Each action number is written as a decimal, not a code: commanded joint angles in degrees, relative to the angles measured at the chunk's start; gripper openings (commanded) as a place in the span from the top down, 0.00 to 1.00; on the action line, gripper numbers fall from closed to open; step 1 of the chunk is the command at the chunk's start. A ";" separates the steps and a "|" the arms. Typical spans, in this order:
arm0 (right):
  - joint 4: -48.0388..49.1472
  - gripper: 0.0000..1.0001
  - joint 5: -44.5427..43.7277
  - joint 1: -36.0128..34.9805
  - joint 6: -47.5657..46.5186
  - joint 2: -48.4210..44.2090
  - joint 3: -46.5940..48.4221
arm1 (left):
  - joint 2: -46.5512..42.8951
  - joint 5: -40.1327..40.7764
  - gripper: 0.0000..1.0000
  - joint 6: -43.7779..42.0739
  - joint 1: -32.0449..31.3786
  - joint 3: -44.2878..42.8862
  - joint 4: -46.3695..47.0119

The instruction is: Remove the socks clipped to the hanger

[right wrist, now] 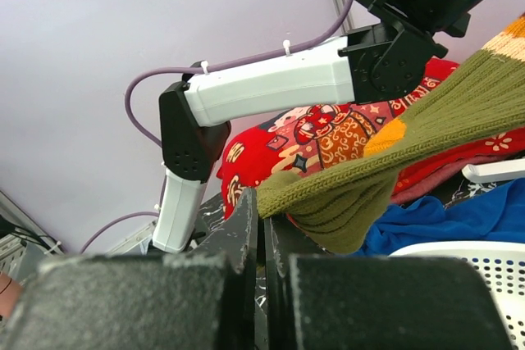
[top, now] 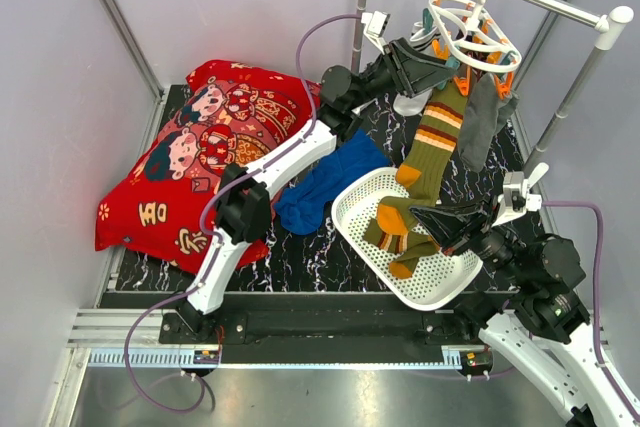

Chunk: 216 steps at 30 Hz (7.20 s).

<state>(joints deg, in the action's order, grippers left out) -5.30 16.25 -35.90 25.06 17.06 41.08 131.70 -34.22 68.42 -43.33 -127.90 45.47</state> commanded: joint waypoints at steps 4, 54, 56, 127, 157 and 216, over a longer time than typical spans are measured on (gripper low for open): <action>3.02 1.00 2.29 -0.05 0.78 0.26 -0.12 | 1.81 3.19 0.23 4.88 0.35 -3.59 8.23; -24.06 0.83 -15.90 -0.05 17.74 1.83 -7.77 | -18.84 13.99 0.21 -4.79 2.81 28.57 2.96; -24.05 0.78 -18.97 -0.05 19.58 2.45 -7.60 | -20.86 14.26 0.19 -6.54 2.99 30.07 1.04; -8.33 1.00 -0.89 22.98 1.82 30.58 24.66 | -53.14 17.25 0.01 -53.56 -6.32 48.56 -40.99; -11.74 0.51 1.41 22.98 11.50 26.36 27.03 | -43.72 19.36 1.00 -55.86 -10.46 43.60 -37.21; -23.97 0.25 -13.08 22.89 -12.93 42.26 52.08 | -50.49 13.83 1.00 -48.47 -11.78 47.12 -34.40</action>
<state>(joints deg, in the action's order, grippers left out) -33.15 2.68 -13.06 13.72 59.64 93.17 83.24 -17.69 19.14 -54.83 -78.61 8.97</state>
